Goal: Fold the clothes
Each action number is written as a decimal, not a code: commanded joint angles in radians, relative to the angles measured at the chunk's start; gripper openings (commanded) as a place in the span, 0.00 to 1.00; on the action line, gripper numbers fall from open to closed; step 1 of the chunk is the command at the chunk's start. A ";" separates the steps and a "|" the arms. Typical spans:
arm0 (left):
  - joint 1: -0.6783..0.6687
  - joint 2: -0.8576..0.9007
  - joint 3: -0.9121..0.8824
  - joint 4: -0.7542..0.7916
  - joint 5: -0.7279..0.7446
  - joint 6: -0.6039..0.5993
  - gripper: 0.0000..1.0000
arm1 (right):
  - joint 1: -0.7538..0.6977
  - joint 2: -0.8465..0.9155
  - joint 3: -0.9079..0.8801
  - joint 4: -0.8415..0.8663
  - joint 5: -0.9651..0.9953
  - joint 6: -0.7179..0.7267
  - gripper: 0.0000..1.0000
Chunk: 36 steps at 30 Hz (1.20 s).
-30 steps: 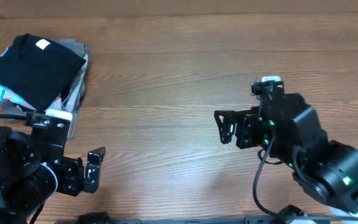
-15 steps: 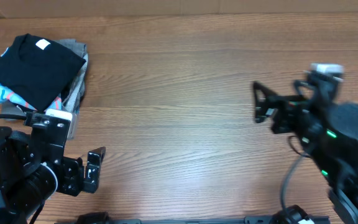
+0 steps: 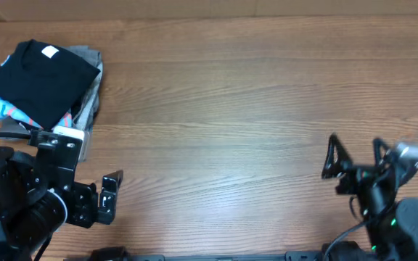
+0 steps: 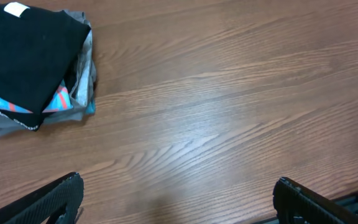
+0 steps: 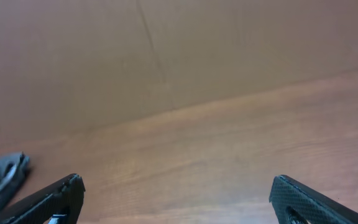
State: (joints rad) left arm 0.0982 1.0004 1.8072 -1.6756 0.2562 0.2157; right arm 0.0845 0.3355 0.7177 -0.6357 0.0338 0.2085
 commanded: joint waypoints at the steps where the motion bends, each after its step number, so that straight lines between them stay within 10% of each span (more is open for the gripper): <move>1: -0.004 0.001 0.002 0.004 -0.005 -0.011 1.00 | -0.007 -0.163 -0.163 0.042 -0.008 -0.006 1.00; 17: -0.005 0.001 0.002 0.003 -0.005 -0.011 1.00 | -0.007 -0.332 -0.606 0.262 -0.036 0.000 1.00; 36: -0.005 0.001 0.002 0.004 -0.005 -0.011 1.00 | -0.007 -0.332 -0.607 0.270 -0.036 0.000 1.00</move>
State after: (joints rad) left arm 0.0982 1.0008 1.8072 -1.6756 0.2562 0.2157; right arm 0.0830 0.0147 0.1173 -0.3733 0.0032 0.2089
